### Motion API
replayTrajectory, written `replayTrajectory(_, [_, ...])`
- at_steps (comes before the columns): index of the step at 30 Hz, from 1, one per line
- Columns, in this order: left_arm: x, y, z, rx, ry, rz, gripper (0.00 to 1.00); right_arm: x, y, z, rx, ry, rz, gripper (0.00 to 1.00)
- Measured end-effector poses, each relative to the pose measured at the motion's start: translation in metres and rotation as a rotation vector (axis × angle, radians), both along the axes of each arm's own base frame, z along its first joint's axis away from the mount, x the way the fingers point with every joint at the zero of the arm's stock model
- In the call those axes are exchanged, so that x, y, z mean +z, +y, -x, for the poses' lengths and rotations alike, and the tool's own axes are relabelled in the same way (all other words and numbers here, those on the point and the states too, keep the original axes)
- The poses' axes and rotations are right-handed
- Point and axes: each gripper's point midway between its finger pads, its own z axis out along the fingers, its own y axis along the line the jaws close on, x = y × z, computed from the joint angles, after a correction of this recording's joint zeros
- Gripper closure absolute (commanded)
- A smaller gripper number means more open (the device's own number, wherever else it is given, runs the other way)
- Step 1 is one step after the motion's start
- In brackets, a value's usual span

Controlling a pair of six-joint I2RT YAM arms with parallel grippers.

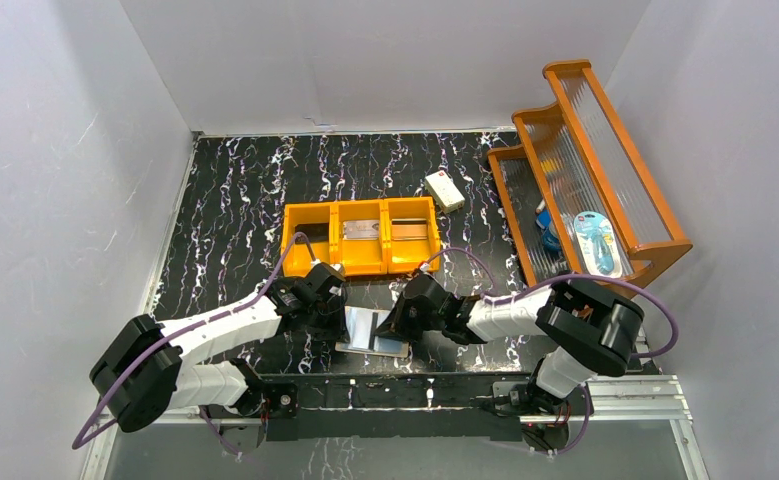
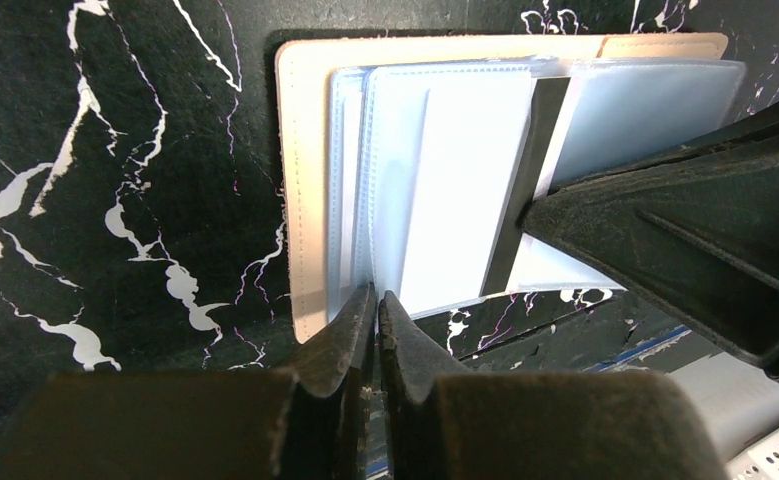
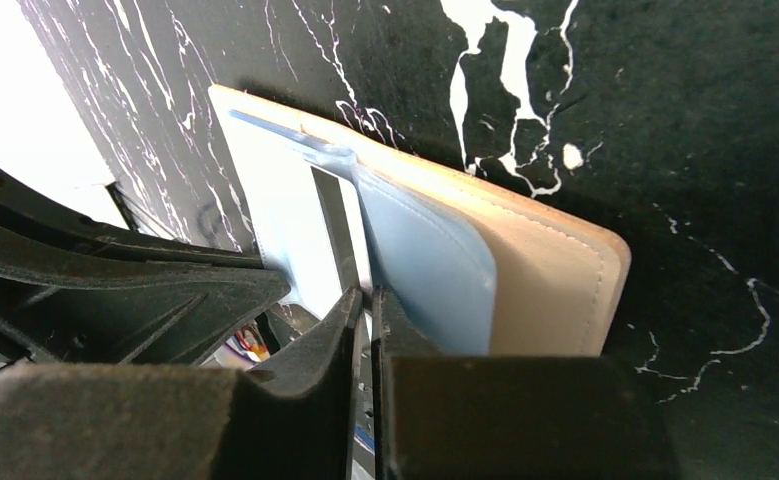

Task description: Take the credit cards out of the card holder

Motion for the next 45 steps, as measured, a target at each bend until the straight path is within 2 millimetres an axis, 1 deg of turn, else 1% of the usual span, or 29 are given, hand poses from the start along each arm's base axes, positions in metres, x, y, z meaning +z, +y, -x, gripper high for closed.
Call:
replayTrajectory(5, [0.0, 0.0, 0.0, 0.0, 0.0, 0.002, 0.93, -0.001, -0.001, 0.001, 0.002, 0.001, 0.004, 0.7])
replayTrajectory(10, [0.0, 0.0, 0.0, -0.001, 0.0, 0.003, 0.93, 0.002, 0.003, 0.001, 0.014, 0.004, -0.009, 0.63])
replayTrajectory(12, [0.0, -0.001, 0.0, -0.002, 0.002, 0.004, 0.93, 0.003, 0.005, 0.001, 0.016, 0.005, -0.013, 0.62])
replayTrajectory(13, [0.001, -0.001, 0.001, -0.003, 0.002, 0.005, 0.93, 0.003, 0.005, 0.001, 0.017, 0.005, -0.015, 0.62])
replayTrajectory(15, [0.001, -0.001, 0.001, -0.003, 0.002, 0.005, 0.93, 0.004, 0.006, 0.001, 0.017, 0.004, -0.018, 0.66])
replayTrajectory(18, [0.001, -0.001, 0.001, -0.004, 0.004, 0.007, 0.93, 0.002, 0.006, 0.001, 0.019, 0.008, -0.015, 0.77])
replayTrajectory(21, [0.001, -0.001, 0.001, -0.005, 0.006, 0.008, 0.93, -0.001, 0.004, 0.002, 0.019, 0.012, -0.004, 0.96])
replayTrajectory(22, [0.001, -0.001, 0.001, -0.006, 0.005, 0.008, 0.93, -0.002, 0.004, 0.002, 0.018, 0.013, 0.0, 1.0])
replayTrajectory(29, [0.001, -0.001, 0.001, -0.005, 0.006, 0.008, 0.92, 0.001, 0.0, 0.0, 0.001, 0.002, 0.014, 1.0])
replayTrajectory(33, [0.001, -0.001, 0.001, -0.005, 0.005, 0.01, 0.88, 0.005, -0.003, -0.002, -0.006, -0.012, 0.019, 1.0])
replayTrajectory(38, [0.003, -0.002, 0.0, -0.007, 0.001, 0.012, 0.76, 0.004, -0.004, -0.001, -0.006, -0.014, 0.023, 1.0])
replayTrajectory(40, [0.007, -0.004, -0.002, -0.009, -0.005, 0.016, 0.73, 0.002, -0.004, -0.001, -0.006, -0.012, 0.027, 0.99])
replayTrajectory(45, [0.019, -0.015, -0.014, -0.022, -0.038, 0.032, 0.72, 0.0, -0.004, -0.001, -0.006, -0.008, 0.033, 0.96])
